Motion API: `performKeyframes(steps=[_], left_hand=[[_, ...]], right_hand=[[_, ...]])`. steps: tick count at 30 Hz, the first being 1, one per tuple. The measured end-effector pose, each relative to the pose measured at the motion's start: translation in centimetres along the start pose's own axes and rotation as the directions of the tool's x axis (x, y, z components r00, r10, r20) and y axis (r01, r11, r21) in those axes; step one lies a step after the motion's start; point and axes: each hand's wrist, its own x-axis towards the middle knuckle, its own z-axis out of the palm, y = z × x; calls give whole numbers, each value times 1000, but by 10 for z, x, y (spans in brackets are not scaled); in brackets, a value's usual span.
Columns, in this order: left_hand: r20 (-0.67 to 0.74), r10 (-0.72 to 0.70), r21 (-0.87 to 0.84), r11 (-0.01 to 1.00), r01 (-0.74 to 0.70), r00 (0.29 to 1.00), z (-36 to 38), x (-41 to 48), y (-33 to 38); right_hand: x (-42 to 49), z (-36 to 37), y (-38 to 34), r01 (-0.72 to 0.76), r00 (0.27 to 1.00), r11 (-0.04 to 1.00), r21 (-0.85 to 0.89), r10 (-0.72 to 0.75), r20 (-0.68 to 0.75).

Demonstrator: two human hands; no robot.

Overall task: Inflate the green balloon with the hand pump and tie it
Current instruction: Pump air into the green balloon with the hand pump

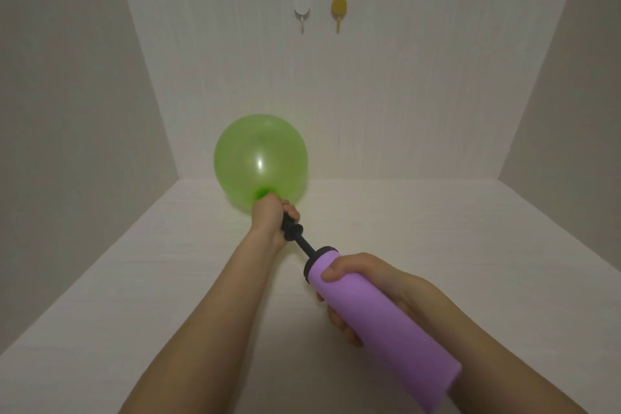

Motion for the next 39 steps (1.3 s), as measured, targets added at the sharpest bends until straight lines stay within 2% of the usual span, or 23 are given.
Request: performKeyframes(steps=[2,8,14,22,28,34,39], left_hand=[[13,-9,56,998,8,1000,2,-4,-13],[67,-10,64,998,5,998,19,-8,-21],[15,-6,-20,1000,6,1000,1,10,-5],[47,-13,6,1000,13,999,9,-10,-23],[-4,52,-35,998,-52,999,-2,-5,-3],[22,8,48,999,-9,1000,10,-22,-33],[20,36,-59,998,-35,999,11,-16,-24]], right_hand=[[5,2,-4,10,1000,1000,-4,-10,-4],[10,4,-14,91,995,993,76,-87,-50],[-2,-6,1,-31,1000,1000,-7,31,-6],[10,6,-10,63,998,998,21,-62,-19],[2,-2,0,-27,1000,999,-30,27,10],[19,2,-8,27,1000,1000,-10,-27,-2],[5,-3,-9,31,999,999,-6,-31,-32]])
